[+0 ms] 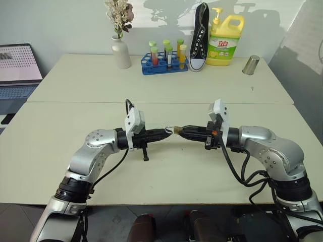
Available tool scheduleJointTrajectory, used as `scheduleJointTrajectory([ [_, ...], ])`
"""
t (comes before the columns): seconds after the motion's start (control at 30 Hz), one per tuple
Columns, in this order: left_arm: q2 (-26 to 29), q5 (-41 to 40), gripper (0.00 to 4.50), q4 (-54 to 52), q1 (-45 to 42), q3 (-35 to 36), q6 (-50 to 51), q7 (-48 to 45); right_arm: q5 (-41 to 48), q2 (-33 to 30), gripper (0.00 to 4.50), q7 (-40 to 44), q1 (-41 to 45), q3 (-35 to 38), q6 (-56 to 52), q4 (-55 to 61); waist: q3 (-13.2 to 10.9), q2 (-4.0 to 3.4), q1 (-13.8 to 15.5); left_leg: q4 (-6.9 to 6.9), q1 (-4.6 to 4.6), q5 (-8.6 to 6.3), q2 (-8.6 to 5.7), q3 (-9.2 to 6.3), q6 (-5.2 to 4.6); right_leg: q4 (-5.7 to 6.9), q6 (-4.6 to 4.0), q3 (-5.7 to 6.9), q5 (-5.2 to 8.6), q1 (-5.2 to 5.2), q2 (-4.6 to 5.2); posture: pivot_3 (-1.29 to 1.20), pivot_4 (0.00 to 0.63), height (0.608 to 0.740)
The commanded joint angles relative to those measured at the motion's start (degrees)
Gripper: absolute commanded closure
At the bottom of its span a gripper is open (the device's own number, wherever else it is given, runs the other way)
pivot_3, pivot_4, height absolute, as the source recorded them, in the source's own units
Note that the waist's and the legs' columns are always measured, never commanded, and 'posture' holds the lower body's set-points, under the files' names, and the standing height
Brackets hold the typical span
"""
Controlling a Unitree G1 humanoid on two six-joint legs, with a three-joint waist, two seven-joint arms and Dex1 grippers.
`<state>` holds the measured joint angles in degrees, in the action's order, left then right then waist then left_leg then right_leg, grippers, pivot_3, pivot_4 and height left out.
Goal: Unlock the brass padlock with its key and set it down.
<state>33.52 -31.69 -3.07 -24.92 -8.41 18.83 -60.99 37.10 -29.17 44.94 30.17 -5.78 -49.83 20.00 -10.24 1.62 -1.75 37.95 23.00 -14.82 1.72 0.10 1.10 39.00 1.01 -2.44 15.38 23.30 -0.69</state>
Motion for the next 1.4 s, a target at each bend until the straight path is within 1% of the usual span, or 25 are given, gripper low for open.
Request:
scheduleJointTrajectory([
  [0.03,-0.05,-3.14,4.5,-4.1,-0.37,2.65,3.44,-0.52,0.11,-0.58,4.34,0.54,0.68,0.56,0.93,1.06,0.0,0.0,0.0,0.0,0.0,0.0,0.0,0.0,0.0,0.0,0.01,-0.01,0.01,0.0,0.0,0.0,0.15,0.74],
  [0.23,-0.31,-6.27,4.5,-6.12,-1.1,4.69,8.51,0.16,-0.13,-0.8,4.34,0.68,0.53,0.35,1.1,0.85,0.0,0.0,0.0,0.0,0.0,0.0,0.0,0.0,0.0,0.0,0.04,-0.01,0.02,0.0,0.0,0.0,0.15,0.74],
  [0.57,-1.51,-9.65,4.5,-7.76,-2.77,7.28,14.17,2.44,-0.74,-0.96,4.34,1.14,0.22,-0.45,1.53,0.74,0.0,0.01,0.0,0.0,0.0,0.0,-0.01,0.0,0.0,0.0,0.04,-0.01,0.02,0.0,0.0,0.0,0.15,0.74],
  [0.87,-1.85,-8.29,4.5,-7.31,-3.31,7.05,14.25,2.54,-1.62,-1.03,4.34,1.63,0.21,-1.05,1.98,0.75,0.0,0.0,0.0,-0.01,0.0,0.0,-0.01,0.0,0.0,-0.01,0.04,-0.01,0.03,0.0,0.0,0.0,0.15,0.74],
  [0.97,-1.2,-6.72,4.5,-7.88,-2.97,6.51,12.83,1.97,-1.83,-0.99,4.34,1.58,0.19,-1.06,1.91,0.74,0.0,0.0,0.01,0.0,0.0,0.0,-0.01,0.0,0.0,-0.01,0.04,-0.02,0.03,0.0,0.0,0.0,0.15,0.74],
  [1.13,1.91,1.48,4.5,-7.56,-1.93,5.92,4.16,0.43,-1.14,-1.33,4.34,1.09,-0.41,-0.27,0.38,0.76,-0.01,0.0,0.01,-0.02,-0.01,0.0,0.0,0.01,0.0,-0.02,0.03,-0.02,0.03,0.0,0.0,0.0,0.15,0.74],
  [1.2,5.3,10.2,4.5,-4.93,-0.84,4.13,-9.2,-2.82,-0.53,-1.92,4.34,0.91,-0.83,0.33,-1.05,0.54,-0.01,0.0,0.0,-0.02,-0.01,0.0,-0.01,0.02,0.0,-0.03,0.02,-0.03,0.03,0.0,0.0,0.0,0.15,0.74],
  [1.27,7.73,15.83,4.13,-1.8,0.16,3.11,-20.19,-5.74,0.12,-2.92,4.34,0.82,-1.35,0.35,-3.66,0.2,-0.01,-0.02,0.03,-0.05,-0.03,0.0,-0.01,0.05,0.0,-0.04,-0.04,-0.05,0.01,0.0,0.0,0.0,0.15,0.74],
  [1.3,8.33,16.83,3.92,-0.71,0.64,2.8,-23.54,-6.98,0.35,-3.3,4.34,0.82,-1.62,0.11,-4.79,0.13,-0.01,-0.02,0.08,-0.06,-0.03,0.0,-0.01,0.06,0.0,-0.04,-0.22,-0.05,-0.08,0.0,0.01,0.0,0.15,0.74],
  [1.37,9.81,18.59,3.28,0.71,2.11,1.59,-29.85,-10.26,1.88,-2.55,4.34,-0.48,-1.86,0.36,-8.33,-0.47,-0.01,-0.02,0.09,-0.07,-0.02,0.0,0.0,0.07,0.0,-0.06,-0.27,-0.04,-0.07,0.0,0.04,0.0,0.15,0.74],
  [1.4,10.09,18.82,2.97,1.06,2.67,1.32,-31.47,-11.16,2.65,-2.02,4.34,-1.21,-1.87,0.67,-9.94,-0.79,-0.02,-0.02,0.09,-0.07,-0.02,0.0,-0.01,0.08,0.0,-0.06,-0.27,-0.05,-0.07,0.01,0.05,0.0,0.15,0.74],
])
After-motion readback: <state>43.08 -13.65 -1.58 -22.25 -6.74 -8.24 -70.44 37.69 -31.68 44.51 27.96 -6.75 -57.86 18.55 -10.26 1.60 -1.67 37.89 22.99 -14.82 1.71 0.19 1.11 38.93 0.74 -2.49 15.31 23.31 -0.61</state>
